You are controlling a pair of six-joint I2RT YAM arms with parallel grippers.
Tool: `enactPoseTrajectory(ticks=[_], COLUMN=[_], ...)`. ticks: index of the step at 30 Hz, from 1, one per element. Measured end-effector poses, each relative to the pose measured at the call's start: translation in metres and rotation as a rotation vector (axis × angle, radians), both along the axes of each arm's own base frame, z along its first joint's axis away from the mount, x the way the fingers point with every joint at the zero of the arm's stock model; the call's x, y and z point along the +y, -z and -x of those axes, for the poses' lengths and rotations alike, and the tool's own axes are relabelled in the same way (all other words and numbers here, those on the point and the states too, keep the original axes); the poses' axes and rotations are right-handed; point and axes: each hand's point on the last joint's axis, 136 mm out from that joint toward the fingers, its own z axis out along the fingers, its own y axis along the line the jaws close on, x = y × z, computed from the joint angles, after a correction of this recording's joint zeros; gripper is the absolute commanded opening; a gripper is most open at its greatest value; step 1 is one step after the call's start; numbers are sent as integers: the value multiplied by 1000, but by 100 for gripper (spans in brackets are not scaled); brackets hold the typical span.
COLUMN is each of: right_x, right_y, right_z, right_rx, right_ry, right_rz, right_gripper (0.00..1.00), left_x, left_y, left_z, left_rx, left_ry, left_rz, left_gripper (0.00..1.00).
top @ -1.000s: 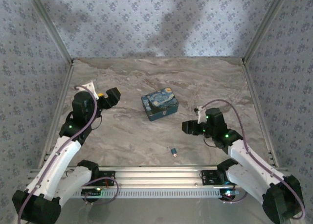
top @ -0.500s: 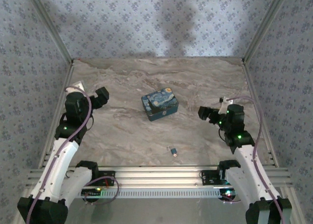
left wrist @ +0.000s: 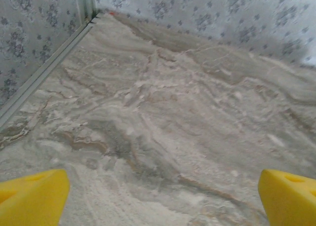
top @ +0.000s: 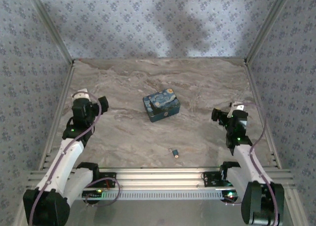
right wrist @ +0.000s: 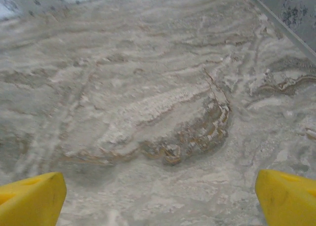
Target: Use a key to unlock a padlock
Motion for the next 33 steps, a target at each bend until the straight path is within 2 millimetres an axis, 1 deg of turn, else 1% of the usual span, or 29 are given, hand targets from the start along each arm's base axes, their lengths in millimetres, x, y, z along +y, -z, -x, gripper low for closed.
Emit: enactPoseTrajectory(ticks=[2,4,9,15,20,23,27,29,33], right_x=[-1,0,2,5,7,9,9,8,10], right_y=[9,12,7,4,12,24,46,46,27], right_z=[-5,-12,-34,-47,-54,-56,-60,-65,-84], right_rx=[-3,-18,-93,-146,-152,-131,-74,-63,-96], right_ry=[-6,-20,-52,-86,-102,-116,-126,-125,-123], right_rz=[14,24,50,80,85,78,67,65,91], right_gripper=[100,100,100,100,100,100,100,100,100], left_x=[4,9,15,18,20,19,20,21,23], left_y=[13,24,42,65,66,65,65,64,69], left_z=[-2,-4,-16,-17,-20,-22,-22,-23,-24], left_rx=[23,49,86,107,93,79,78,77,88], left_ry=[-8,-17,-20,-15,-18,-12,-8,-11,-15], left_rz=[-28,-49,-96,-123,-134,-137,-142,-143,-143], left_gripper=[98,98,98,98,98,98,98,98,98])
